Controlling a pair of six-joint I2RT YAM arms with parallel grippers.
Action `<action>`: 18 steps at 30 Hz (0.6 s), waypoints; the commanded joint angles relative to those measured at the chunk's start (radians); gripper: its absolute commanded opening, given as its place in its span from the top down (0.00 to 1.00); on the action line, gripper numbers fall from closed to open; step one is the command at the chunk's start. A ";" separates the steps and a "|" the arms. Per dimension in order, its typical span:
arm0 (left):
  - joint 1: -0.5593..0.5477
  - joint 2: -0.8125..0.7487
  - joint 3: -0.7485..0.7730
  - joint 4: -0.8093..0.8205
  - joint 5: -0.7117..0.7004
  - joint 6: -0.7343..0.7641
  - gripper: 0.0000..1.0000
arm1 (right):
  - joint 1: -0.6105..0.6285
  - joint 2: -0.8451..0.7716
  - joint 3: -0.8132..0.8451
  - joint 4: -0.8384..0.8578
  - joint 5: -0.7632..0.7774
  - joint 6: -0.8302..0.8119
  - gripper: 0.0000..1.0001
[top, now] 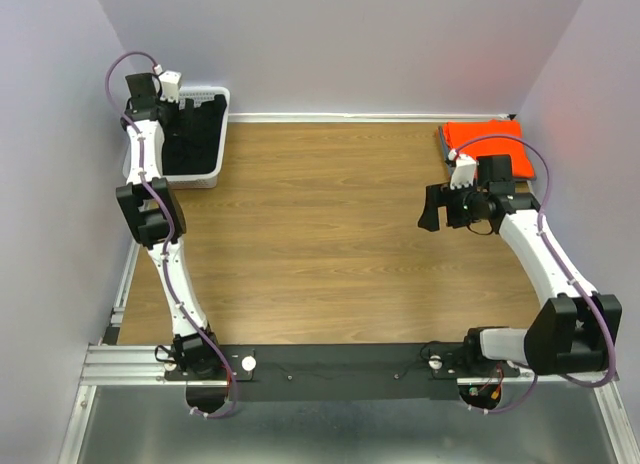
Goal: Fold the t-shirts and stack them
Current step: Grab crumpled tshirt from bin with the left arm
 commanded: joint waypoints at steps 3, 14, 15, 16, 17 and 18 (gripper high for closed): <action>0.026 0.091 0.027 0.026 -0.030 -0.003 0.02 | 0.001 0.046 0.024 0.001 0.042 0.008 0.00; 0.038 0.127 0.016 0.075 0.036 -0.042 0.47 | 0.001 0.054 0.010 -0.002 0.080 0.008 0.00; 0.037 0.119 0.016 0.082 0.039 -0.043 0.72 | 0.003 0.051 0.010 -0.002 0.081 0.010 0.00; 0.038 0.096 0.016 0.090 0.042 -0.049 0.83 | 0.003 0.050 0.010 -0.002 0.080 0.010 0.00; 0.038 0.081 0.016 0.105 0.040 -0.049 0.86 | 0.003 0.049 0.010 -0.004 0.080 0.010 0.00; 0.038 0.064 0.014 0.113 0.039 -0.054 1.00 | 0.001 0.048 0.010 -0.004 0.078 0.008 0.00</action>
